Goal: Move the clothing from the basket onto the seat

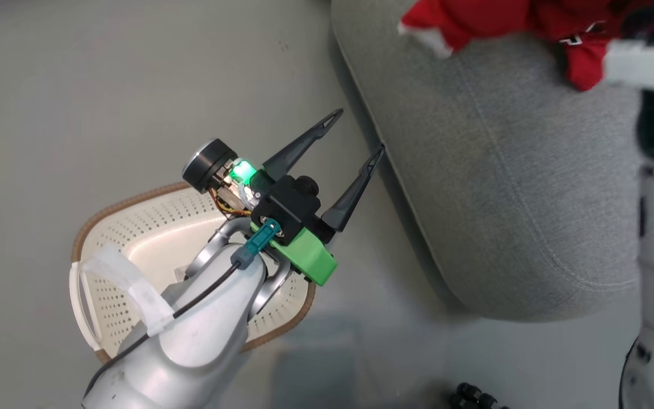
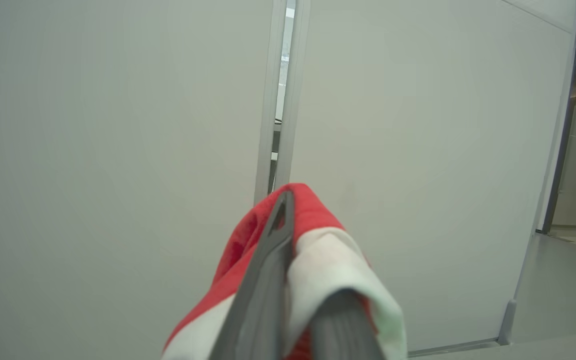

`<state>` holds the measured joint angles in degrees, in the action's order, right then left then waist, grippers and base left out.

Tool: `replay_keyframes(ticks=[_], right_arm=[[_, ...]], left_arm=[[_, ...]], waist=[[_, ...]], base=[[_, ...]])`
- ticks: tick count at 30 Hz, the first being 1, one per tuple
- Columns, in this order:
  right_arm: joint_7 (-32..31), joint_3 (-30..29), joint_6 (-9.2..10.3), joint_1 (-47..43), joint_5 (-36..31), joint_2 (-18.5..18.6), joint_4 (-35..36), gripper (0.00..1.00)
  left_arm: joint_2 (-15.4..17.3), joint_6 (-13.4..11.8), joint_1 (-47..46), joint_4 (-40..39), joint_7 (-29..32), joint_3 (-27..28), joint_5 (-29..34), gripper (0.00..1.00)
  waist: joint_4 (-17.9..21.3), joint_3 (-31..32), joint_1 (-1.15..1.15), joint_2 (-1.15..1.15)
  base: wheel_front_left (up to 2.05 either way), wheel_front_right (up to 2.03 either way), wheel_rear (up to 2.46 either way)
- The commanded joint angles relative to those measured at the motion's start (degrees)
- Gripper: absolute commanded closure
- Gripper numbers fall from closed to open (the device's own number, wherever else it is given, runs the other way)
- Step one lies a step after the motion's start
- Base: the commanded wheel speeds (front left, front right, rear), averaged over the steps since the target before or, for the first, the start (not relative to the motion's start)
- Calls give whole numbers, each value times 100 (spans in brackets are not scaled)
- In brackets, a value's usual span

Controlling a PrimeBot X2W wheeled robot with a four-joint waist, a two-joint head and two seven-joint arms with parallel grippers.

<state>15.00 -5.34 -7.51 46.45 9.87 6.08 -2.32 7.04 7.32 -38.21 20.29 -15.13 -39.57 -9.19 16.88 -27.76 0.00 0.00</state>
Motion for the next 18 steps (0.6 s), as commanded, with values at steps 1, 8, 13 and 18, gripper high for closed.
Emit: replay_keyframes(ticks=[1, 8, 13, 18], right_arm=[[28, -129, 4, 228, -53, 106, 0, 100], [27, -756, 4, 1329, -52, 732, -358, 100], [28, -1068, 4, 1846, 7, 1343, -748, 100], [28, -1283, 4, 2016, -3, 1759, -1169, 100]], left_arm=[[53, 26, -125, -23, -2, 1, 77, 0], [92, 26, -323, -54, -2, -32, 132, 0], [100, 26, -426, -70, -2, -42, 147, 0], [154, 26, -468, -82, -2, -8, 153, 0]], waist=[[-166, -391, 0, 0], [-254, -807, 0, 0], [-269, -995, 0, 0], [-240, -1088, 0, 0]], base=[[0, 0, 0], [0, 0, 0], [0, 0, 0], [0, 0, 0]])
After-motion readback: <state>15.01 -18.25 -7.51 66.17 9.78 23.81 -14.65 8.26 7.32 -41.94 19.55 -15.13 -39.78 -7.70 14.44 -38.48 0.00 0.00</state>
